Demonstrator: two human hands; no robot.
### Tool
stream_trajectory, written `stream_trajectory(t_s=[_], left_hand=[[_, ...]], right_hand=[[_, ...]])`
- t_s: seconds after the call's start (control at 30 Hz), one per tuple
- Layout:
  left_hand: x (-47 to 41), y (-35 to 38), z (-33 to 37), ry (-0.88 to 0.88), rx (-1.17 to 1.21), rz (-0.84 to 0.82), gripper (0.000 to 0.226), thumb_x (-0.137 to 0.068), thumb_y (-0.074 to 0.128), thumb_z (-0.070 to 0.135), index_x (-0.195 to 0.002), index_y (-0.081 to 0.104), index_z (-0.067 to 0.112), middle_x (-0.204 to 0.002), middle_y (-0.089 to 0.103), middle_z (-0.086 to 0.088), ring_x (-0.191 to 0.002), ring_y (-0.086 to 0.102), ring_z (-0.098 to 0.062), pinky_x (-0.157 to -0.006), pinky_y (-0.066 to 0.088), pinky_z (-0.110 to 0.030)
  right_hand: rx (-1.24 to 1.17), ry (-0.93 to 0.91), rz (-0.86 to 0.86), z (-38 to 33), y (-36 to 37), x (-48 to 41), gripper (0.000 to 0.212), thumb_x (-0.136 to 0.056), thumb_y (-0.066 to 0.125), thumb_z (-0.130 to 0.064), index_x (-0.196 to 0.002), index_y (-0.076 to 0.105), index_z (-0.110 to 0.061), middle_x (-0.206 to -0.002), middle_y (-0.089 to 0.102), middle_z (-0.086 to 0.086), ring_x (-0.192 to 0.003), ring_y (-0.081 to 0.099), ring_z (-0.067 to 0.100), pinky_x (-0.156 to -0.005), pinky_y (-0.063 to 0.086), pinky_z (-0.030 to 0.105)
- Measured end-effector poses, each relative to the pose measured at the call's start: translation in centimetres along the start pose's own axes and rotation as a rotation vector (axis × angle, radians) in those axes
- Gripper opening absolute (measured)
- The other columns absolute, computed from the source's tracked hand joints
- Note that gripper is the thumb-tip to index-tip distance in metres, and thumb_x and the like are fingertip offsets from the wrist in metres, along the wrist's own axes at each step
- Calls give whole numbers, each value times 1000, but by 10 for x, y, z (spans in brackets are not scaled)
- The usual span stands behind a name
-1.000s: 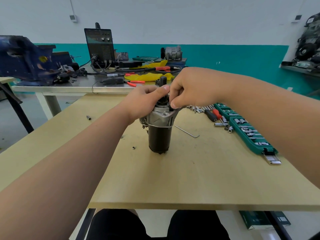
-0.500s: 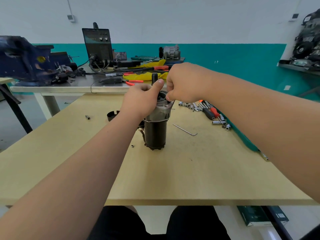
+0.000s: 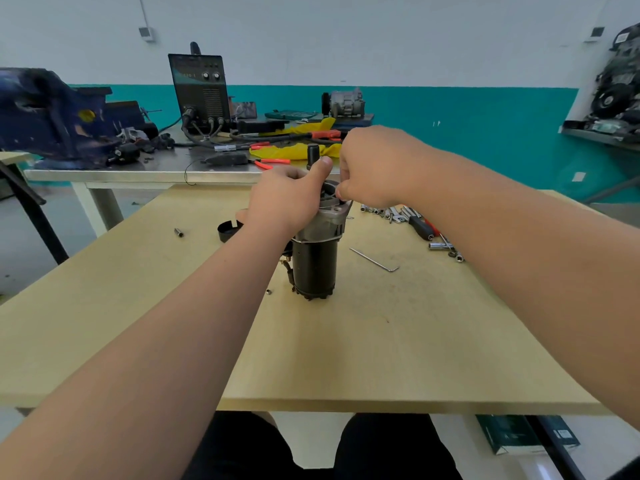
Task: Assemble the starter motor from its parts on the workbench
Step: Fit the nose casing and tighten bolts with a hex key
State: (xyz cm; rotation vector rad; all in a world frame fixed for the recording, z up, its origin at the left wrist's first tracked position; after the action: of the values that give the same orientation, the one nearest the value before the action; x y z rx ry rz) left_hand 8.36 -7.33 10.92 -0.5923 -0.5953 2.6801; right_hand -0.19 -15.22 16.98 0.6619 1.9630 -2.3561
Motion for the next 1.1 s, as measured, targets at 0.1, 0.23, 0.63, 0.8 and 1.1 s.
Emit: stream_trajectory(t_s=[0.1,0.23,0.63,0.8,1.1], left_hand=[[2,-2,-2,-28,-108,-39,56,-79,34,81,-82,57,30,-101,64,-6,-112,54,-31,-97,42,-59],[0,-7,-10,80,-215,-263,70,-76,23,83,-125,53,43,-140,51,-2,-133,38,-31,-108,33,-57],[15,4,5,461,-359,-463,89,-70,76,58,-147,35,41,-131,38,13,-109,40,-5,-90,37,-24],[25,17,21,501,-536,-260,89,-61,63,77,-140,35,50,-109,38,8,-88,51,-10,-72,53,-32],[28,18,23,434,-599,-314,87,-58,75,66,-134,41,41,-113,40,8,-92,53,-15,-75,54,-34]], right_hand=[[-125,-30,-43,7,8,-1,22,-94,56,-29,-98,70,-12,-89,67,7,-81,63,21,-70,52,33],[-352,-114,-70,18,15,0,10,-96,55,-29,-97,64,-25,-84,58,-13,-76,53,3,-60,38,20],[-567,-84,129,62,-10,12,17,-93,58,-27,-79,60,-37,-84,64,-11,-75,57,6,-67,42,25],[-529,-166,118,34,-15,41,21,-91,59,-29,-73,60,-41,-75,61,-31,-70,56,-6,-61,39,13],[-305,-164,117,32,1,49,10,-95,54,-26,-90,61,-31,-81,50,-21,-76,46,1,-71,34,24]])
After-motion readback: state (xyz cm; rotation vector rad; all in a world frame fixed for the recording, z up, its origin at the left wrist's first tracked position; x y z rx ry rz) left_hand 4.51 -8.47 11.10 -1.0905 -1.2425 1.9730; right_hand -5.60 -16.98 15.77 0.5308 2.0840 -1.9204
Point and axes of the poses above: each hand's wrist, its own x-axis away from the middle knuckle, its own y-axis out of the palm, z = x × y, the point moved 7 cm from there along -x, towards the middle knuckle
